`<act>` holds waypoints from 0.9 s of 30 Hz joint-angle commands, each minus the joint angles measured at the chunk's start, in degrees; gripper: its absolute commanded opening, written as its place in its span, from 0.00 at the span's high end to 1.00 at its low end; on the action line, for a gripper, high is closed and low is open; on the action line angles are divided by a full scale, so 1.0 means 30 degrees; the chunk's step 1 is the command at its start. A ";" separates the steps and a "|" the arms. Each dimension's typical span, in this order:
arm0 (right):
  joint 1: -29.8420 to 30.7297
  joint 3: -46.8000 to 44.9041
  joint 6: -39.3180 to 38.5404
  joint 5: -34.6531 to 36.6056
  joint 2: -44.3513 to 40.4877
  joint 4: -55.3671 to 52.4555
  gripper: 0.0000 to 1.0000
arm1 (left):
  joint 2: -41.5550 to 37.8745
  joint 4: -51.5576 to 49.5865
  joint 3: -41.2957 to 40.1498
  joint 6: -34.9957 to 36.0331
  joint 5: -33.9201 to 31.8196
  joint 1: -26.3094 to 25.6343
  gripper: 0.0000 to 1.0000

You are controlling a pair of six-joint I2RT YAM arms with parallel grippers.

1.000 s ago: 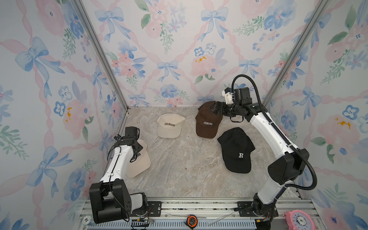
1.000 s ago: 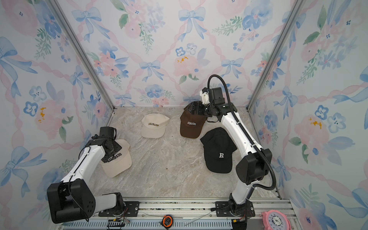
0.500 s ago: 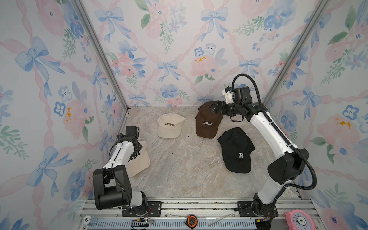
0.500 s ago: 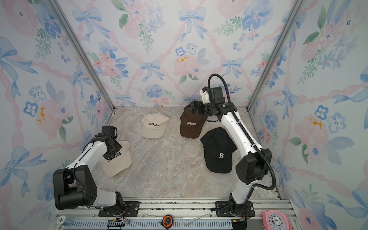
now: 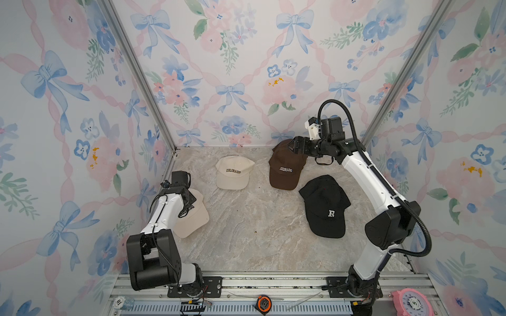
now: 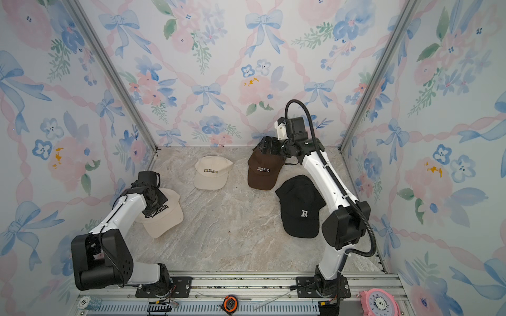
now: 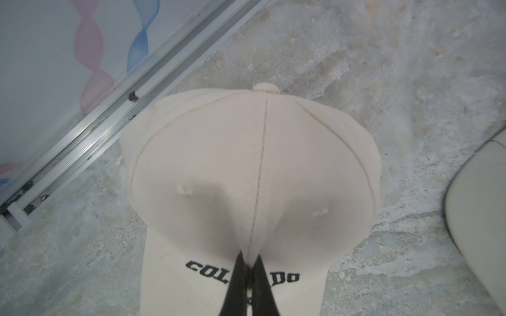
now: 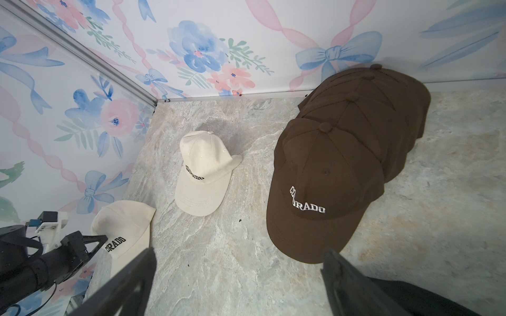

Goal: Stack the baseball caps by color
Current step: Pick up the baseball cap from the center of the board, then place the baseball cap on the baseball cap.

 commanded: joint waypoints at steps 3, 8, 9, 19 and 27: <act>0.0140 0.1048 0.0048 0.0010 0.0311 -0.0357 0.04 | -0.1207 -0.0382 0.2303 0.0989 0.0580 -0.1486 1.00; 0.0138 0.1164 -0.0184 0.0169 0.0028 -0.0686 0.04 | -0.0418 -0.0313 0.5053 0.2248 0.0399 -0.3723 1.00; 0.0111 0.1113 -0.0233 0.0211 -0.0089 -0.0743 0.04 | -0.0136 -0.0235 0.5635 0.2635 0.0339 -0.4223 1.00; -0.0285 -0.0904 -0.0422 0.1175 -0.2437 -0.0695 0.04 | 0.2371 0.3039 0.7709 0.6028 0.2095 -0.6423 1.00; -0.0598 -0.2640 -0.0368 0.2263 -0.4639 -0.0754 0.04 | 0.4301 0.4662 0.8074 0.6702 0.2964 -0.7170 1.00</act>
